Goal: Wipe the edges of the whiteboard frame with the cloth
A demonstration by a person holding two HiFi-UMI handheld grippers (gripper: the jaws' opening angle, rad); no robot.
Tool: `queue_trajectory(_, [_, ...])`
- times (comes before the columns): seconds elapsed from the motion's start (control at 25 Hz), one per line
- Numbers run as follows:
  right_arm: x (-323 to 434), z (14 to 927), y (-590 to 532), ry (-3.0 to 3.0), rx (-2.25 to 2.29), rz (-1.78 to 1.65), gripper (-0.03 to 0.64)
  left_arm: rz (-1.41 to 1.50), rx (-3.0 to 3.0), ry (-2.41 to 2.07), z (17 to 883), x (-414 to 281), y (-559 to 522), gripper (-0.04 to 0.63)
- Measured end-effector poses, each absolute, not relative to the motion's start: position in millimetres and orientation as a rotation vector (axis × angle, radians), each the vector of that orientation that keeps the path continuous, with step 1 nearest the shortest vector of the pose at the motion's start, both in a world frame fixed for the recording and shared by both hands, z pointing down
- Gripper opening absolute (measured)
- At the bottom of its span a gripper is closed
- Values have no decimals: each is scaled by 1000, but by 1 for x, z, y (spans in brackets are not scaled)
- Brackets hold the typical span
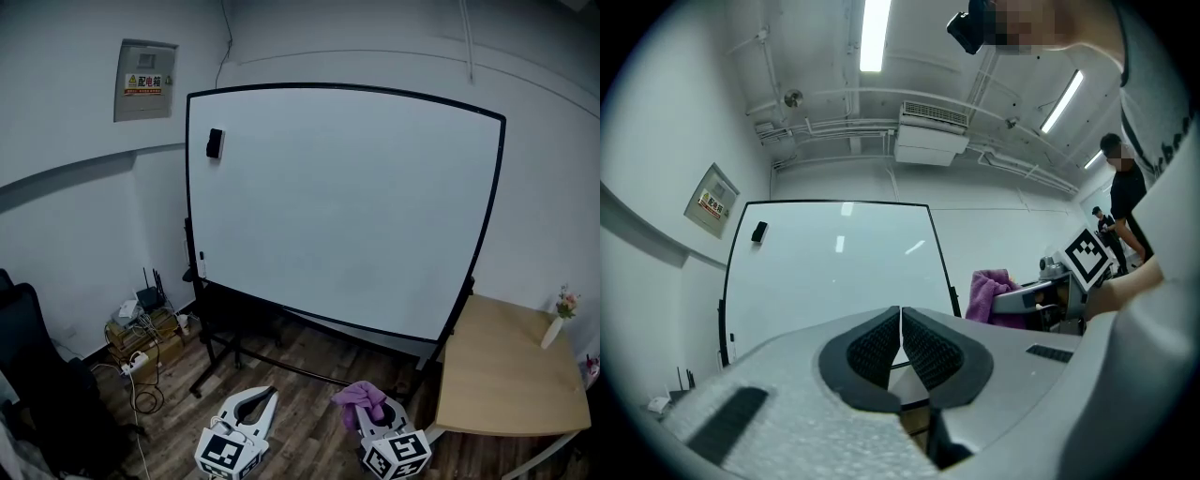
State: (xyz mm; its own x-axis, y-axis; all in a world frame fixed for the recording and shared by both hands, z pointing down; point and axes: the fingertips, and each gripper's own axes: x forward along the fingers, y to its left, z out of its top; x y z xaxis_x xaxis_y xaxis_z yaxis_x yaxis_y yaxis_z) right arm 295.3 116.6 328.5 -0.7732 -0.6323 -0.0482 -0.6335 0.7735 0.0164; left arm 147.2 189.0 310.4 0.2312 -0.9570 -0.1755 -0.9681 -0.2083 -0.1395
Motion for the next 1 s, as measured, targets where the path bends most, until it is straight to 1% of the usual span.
queue_trajectory(0.44, [306, 325, 165, 2919, -993, 80, 67, 92, -2231, 1813, 307, 163, 235, 17])
queue_trajectory(1.0, [307, 323, 198, 2922, -966, 96, 67, 92, -2208, 1797, 305, 173, 264, 17])
